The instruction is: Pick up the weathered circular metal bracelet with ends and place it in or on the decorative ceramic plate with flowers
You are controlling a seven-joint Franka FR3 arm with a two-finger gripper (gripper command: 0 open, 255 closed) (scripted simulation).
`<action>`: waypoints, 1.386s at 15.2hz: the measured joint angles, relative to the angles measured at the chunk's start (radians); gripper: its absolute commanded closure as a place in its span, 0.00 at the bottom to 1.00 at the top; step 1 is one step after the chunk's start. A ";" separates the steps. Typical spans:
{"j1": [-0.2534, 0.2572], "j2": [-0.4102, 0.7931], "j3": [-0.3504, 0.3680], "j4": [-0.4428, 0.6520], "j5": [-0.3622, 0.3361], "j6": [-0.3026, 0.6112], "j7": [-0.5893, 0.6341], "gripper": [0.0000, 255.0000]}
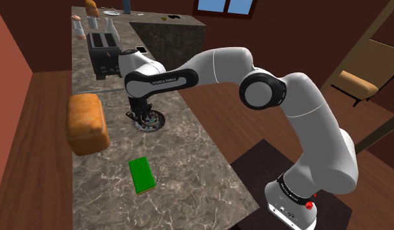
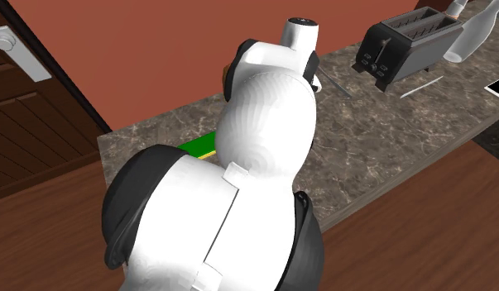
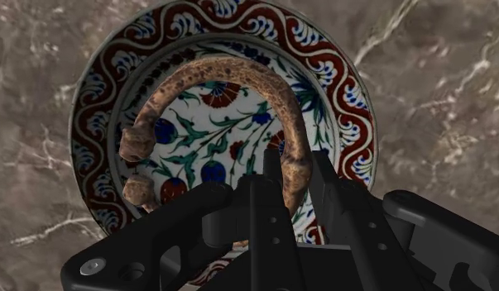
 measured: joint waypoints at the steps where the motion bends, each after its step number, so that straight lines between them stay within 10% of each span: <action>1: 0.000 0.001 0.000 0.001 0.000 0.000 0.000 1.00; 3: 0.000 0.002 0.000 0.002 0.000 0.000 0.000 1.00; 4: 0.000 0.002 0.000 0.002 0.000 0.000 0.000 0.00; 21: 0.013 -0.015 0.005 0.104 0.009 -0.115 -0.012 0.00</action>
